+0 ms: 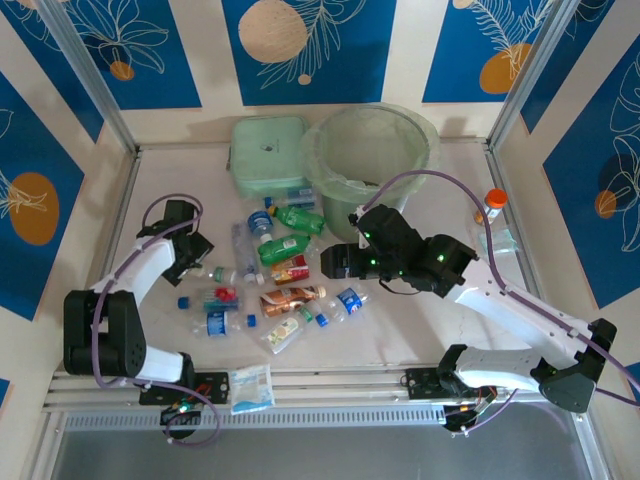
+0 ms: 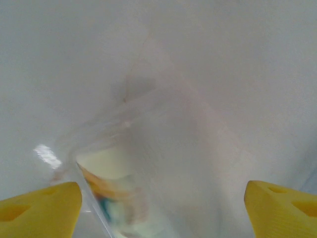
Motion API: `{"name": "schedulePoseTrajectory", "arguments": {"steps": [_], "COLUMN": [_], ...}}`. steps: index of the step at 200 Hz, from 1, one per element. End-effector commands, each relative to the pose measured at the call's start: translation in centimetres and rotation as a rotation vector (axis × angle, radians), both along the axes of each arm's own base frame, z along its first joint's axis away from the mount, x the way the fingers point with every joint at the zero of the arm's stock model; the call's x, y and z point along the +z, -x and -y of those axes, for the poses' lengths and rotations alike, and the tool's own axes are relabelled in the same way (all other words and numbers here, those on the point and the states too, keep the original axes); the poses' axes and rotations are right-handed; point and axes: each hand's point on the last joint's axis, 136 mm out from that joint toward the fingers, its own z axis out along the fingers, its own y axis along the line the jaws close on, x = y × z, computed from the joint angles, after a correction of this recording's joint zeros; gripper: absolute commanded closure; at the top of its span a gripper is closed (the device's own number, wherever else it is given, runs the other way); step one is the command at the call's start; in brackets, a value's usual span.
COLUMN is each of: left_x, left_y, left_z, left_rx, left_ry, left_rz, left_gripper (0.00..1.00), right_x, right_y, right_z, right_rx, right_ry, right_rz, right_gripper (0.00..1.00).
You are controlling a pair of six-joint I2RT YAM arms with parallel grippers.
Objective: Put the plastic bottles in the bin
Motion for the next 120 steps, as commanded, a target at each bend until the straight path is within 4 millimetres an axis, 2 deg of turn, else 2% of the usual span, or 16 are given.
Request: {"name": "schedulePoseTrajectory", "arguments": {"steps": [1,23,37,45,120], "left_x": [-2.9,-2.4,-1.7,-1.3,-3.0], "left_y": [1.3,1.4,1.1,0.9,0.1], "left_z": [0.9,1.0,0.8,0.7,0.4], "left_rx": [0.021,0.019,0.009,0.002,-0.002], "left_ry": [0.078,0.078,0.068,0.060,0.037], "left_rz": [-0.083,-0.076,-0.058,-0.049,-0.089], "left_gripper": [0.13,0.11,0.04,0.03,0.16], "right_x": [-0.7,-0.8,-0.8,-0.8,-0.2], "right_y": [0.1,0.1,0.0,0.0,0.0], "right_z": [-0.3,-0.4,-0.5,-0.5,0.1], "right_rx": [0.001,0.002,0.002,0.001,-0.013], "right_ry": [0.005,0.009,0.008,0.008,0.012], "right_rz": [-0.017,-0.022,-0.020,-0.021,-0.002], "right_gripper": [0.21,0.20,0.20,0.20,0.20]}}
